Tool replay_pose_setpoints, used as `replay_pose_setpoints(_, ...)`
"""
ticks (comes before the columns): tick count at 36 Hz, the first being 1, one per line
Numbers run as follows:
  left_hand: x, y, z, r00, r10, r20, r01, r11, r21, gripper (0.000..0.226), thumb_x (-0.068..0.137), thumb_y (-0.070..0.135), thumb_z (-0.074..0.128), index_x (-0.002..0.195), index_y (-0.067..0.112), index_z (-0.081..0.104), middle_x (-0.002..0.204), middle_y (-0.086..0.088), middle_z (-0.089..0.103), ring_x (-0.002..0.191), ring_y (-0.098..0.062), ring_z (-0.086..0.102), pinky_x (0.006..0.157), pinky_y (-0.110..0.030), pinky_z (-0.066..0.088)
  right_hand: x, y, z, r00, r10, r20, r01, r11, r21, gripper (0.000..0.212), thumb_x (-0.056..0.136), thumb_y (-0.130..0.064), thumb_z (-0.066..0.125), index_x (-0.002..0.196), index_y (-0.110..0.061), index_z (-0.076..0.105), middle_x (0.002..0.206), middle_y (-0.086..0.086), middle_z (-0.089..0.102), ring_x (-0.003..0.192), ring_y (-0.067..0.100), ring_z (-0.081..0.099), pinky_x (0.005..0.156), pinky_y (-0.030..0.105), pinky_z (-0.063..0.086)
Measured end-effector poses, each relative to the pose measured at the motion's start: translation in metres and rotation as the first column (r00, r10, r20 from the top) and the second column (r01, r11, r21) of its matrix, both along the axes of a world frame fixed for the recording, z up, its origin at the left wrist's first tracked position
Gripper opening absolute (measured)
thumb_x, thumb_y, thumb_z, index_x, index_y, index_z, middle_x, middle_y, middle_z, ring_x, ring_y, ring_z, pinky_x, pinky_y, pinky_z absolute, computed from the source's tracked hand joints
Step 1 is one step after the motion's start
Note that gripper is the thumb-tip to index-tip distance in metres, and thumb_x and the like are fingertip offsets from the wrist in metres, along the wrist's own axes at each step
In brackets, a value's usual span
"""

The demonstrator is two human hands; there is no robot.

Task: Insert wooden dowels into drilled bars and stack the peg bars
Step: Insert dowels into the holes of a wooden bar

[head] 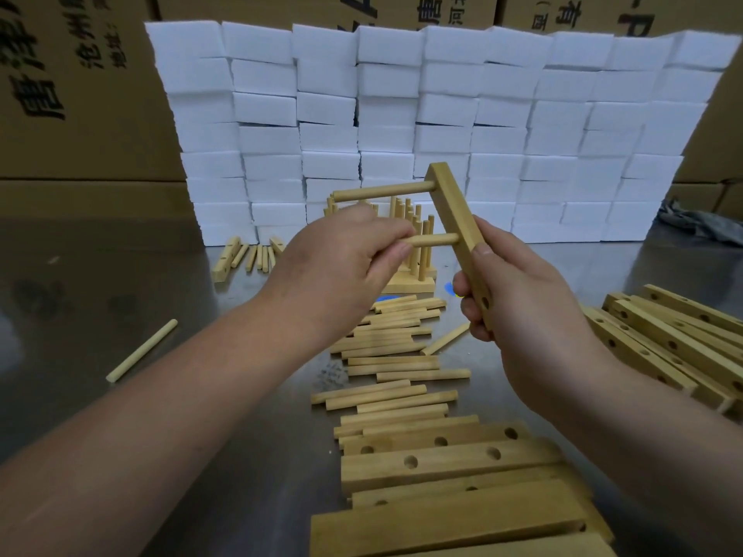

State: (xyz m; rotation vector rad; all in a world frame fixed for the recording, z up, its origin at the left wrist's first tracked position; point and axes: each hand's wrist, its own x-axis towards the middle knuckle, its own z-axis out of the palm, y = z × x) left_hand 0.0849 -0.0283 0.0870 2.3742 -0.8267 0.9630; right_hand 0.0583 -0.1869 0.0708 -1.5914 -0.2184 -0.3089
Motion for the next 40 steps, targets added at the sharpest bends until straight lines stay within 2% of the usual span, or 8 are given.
replay_pose_setpoints(5,0.001,-0.003,-0.004,1.000,0.009,-0.028,-0.010,0.999,-0.032,0.020,0.093,0.024,0.049,0.096,0.014,0.066,0.070,0.010,0.045,0.073,-0.007,0.039,0.063,-0.013,0.032,0.000,0.000,-0.002,0.999,0.010,0.032,-0.009,1.000,-0.014,0.033,0.099,-0.024,0.039,0.095,-0.050,0.060,0.057,-0.012,0.048,0.046,0.001,0.041,0.042,0.013,0.036)
replay_pose_setpoints(16,-0.005,-0.003,-0.004,0.998,-0.031,-0.050,0.027,0.997,-0.072,0.032,0.088,0.030,0.044,0.089,0.011,0.069,0.067,0.000,0.059,0.067,-0.016,0.053,0.060,-0.037,0.047,-0.006,0.001,-0.003,0.992,0.052,0.113,-0.041,0.995,-0.090,0.054,0.099,-0.022,0.035,0.075,-0.063,0.060,0.059,-0.011,0.048,0.048,0.000,0.041,0.044,0.013,0.038)
replay_pose_setpoints(18,-0.005,-0.003,-0.003,0.996,-0.034,-0.081,0.028,0.996,-0.083,0.032,0.091,0.031,0.045,0.082,0.011,0.067,0.060,0.001,0.054,0.062,-0.012,0.049,0.057,-0.034,0.044,-0.006,0.001,-0.005,0.993,0.040,0.113,-0.028,0.994,-0.110,0.051,0.099,-0.022,0.035,0.079,-0.062,0.059,0.059,-0.012,0.048,0.048,0.000,0.042,0.045,0.013,0.038)
replay_pose_setpoints(21,-0.005,-0.005,-0.005,0.973,-0.061,-0.221,0.020,0.983,-0.182,0.030,0.093,0.030,0.048,0.077,0.011,0.066,0.059,-0.004,0.051,0.060,-0.014,0.048,0.054,-0.027,0.041,-0.005,0.001,-0.007,0.994,0.023,0.111,-0.010,0.992,-0.123,0.044,0.099,-0.023,0.035,0.089,-0.061,0.054,0.059,-0.013,0.048,0.048,0.000,0.042,0.045,0.012,0.039)
replay_pose_setpoints(25,-0.003,-0.010,-0.005,0.904,-0.126,-0.409,-0.039,0.927,-0.373,0.028,0.091,0.031,0.053,0.069,0.021,0.066,0.060,-0.003,0.050,0.052,-0.011,0.043,0.044,-0.004,0.035,-0.005,0.001,-0.009,0.991,0.016,0.131,0.001,0.991,-0.131,0.049,0.099,-0.023,0.034,0.086,-0.066,0.054,0.060,-0.013,0.048,0.048,-0.001,0.042,0.045,0.012,0.040)
replay_pose_setpoints(28,0.001,-0.007,-0.003,0.806,-0.224,-0.547,-0.090,0.868,-0.488,0.033,0.089,0.034,0.056,0.059,0.028,0.069,0.047,0.010,0.042,0.036,-0.003,0.037,0.034,-0.010,0.033,-0.003,0.002,-0.012,0.994,-0.019,0.110,0.034,0.990,-0.140,0.038,0.099,-0.024,0.034,0.112,-0.057,0.049,0.060,-0.014,0.048,0.048,-0.002,0.044,0.046,0.012,0.040)
replay_pose_setpoints(34,0.004,-0.007,-0.001,0.843,-0.136,-0.520,-0.125,0.892,-0.435,0.033,0.089,0.036,0.056,0.057,0.032,0.060,0.045,0.019,0.054,0.035,0.003,0.043,0.032,-0.009,0.031,0.002,0.005,-0.014,0.999,-0.039,-0.004,0.039,0.997,-0.065,0.034,0.100,-0.026,0.035,0.119,-0.051,0.046,0.059,-0.014,0.054,0.049,-0.001,0.044,0.045,0.013,0.039)
replay_pose_setpoints(40,0.004,-0.003,0.000,0.893,0.049,-0.448,-0.210,0.924,-0.318,0.019,0.091,0.050,0.036,0.082,0.039,0.049,0.072,0.010,0.061,0.055,0.001,0.055,0.050,-0.024,0.036,0.013,-0.002,-0.013,0.977,-0.203,-0.071,0.206,0.978,0.035,0.034,0.100,-0.026,0.034,0.129,-0.039,0.047,0.067,-0.010,0.060,0.050,0.002,0.049,0.045,0.017,0.040)
